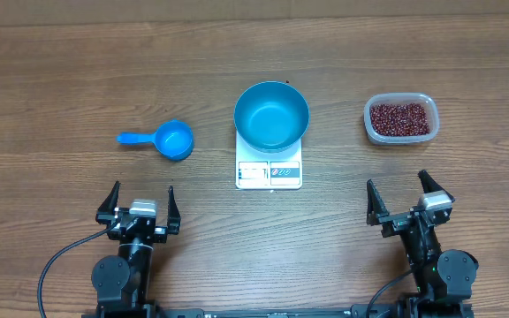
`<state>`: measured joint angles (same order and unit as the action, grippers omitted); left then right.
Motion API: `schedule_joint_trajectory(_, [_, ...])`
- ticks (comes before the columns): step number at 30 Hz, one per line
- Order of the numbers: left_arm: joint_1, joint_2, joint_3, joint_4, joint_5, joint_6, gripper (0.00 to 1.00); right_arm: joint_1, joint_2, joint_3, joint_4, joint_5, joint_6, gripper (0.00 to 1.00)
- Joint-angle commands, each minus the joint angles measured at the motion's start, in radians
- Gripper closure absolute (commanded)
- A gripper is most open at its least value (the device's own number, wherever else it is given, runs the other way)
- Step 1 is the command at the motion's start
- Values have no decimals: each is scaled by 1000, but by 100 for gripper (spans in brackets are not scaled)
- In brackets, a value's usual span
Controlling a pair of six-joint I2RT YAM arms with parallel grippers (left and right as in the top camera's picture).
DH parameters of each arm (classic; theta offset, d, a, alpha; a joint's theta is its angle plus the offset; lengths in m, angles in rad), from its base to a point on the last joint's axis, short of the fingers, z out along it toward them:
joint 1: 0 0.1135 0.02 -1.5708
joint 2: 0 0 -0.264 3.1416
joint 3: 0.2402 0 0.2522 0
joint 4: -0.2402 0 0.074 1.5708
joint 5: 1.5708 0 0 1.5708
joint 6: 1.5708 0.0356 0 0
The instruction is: Scoop item into bowl and weigh 150g on scale
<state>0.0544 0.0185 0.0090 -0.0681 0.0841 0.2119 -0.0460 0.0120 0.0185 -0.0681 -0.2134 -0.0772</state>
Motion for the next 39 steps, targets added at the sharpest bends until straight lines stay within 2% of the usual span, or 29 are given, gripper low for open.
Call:
schedule_joint_trajectory(1, [5, -6, -5, -5, -14, -10, 0, 1, -9, -11, 6, 0, 9, 0])
schedule_joint_trajectory(25, [5, -6, -4, 6, 10, -11, 0, 1, -9, -11, 6, 0, 9, 0])
schedule_joint_trajectory(33, [5, -6, 16, 20, 14, -100, 1, 1, -9, -11, 6, -1, 9, 0])
schedule_joint_trajectory(39, [5, -6, 55, 3, 21, -116, 0, 1, -9, -11, 6, 0, 9, 0])
